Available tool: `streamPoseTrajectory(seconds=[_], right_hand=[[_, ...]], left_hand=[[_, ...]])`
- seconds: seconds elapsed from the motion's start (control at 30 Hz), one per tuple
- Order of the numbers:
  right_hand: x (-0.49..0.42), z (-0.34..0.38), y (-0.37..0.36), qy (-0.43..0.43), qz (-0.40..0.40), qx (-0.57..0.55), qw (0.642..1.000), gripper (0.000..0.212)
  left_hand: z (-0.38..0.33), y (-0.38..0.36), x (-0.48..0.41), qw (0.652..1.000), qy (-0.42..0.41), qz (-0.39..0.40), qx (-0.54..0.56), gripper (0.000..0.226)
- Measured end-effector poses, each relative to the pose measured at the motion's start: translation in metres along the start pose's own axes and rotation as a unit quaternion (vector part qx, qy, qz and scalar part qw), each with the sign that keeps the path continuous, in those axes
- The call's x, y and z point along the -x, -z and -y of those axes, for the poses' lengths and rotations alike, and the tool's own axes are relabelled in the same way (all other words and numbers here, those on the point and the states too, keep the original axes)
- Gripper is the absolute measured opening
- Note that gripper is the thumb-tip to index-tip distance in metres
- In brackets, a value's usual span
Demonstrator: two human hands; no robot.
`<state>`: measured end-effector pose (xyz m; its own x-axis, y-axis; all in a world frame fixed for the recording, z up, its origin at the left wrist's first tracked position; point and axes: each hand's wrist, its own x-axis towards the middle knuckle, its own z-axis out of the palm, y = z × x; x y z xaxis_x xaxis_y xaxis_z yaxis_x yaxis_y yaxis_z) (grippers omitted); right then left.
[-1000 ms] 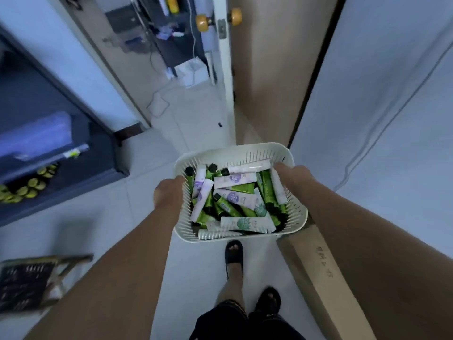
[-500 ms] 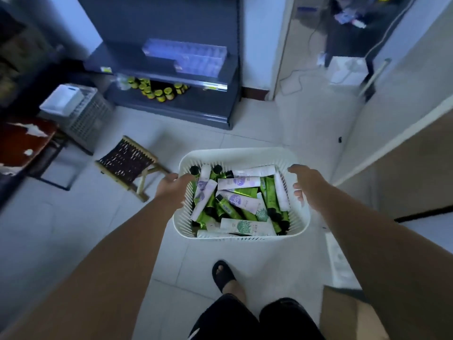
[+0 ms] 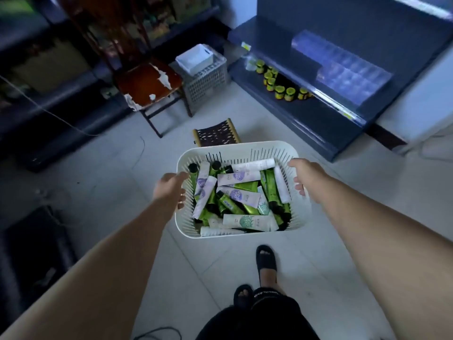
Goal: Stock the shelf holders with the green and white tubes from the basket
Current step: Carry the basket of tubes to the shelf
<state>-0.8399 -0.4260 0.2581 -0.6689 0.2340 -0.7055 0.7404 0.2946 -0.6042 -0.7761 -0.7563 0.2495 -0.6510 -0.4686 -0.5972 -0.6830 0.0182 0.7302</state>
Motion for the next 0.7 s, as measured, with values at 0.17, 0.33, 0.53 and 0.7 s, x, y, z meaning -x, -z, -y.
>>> streamPoseTrajectory(seconds=[0.17,0.33,0.53,0.7], right_hand=[[-0.036,0.093,-0.084,0.035,0.043,0.07,0.996,0.044],[-0.052,0.177,-0.186,0.047,0.066,0.091,0.993,0.049],[-0.083,0.252,-0.302,-0.011,0.078,0.04,0.996,0.063],[-0.103,0.316,-0.372,-0.009,0.08,0.033,0.996,0.061]], left_hand=[[-0.014,0.06,-0.054,0.994,0.029,-0.058,0.091,0.013],[-0.031,0.141,-0.118,0.983,0.053,-0.103,0.144,0.009],[-0.077,0.246,-0.224,0.985,0.06,-0.075,0.142,0.017],[-0.135,0.298,-0.301,0.988,0.057,-0.075,0.119,0.014]])
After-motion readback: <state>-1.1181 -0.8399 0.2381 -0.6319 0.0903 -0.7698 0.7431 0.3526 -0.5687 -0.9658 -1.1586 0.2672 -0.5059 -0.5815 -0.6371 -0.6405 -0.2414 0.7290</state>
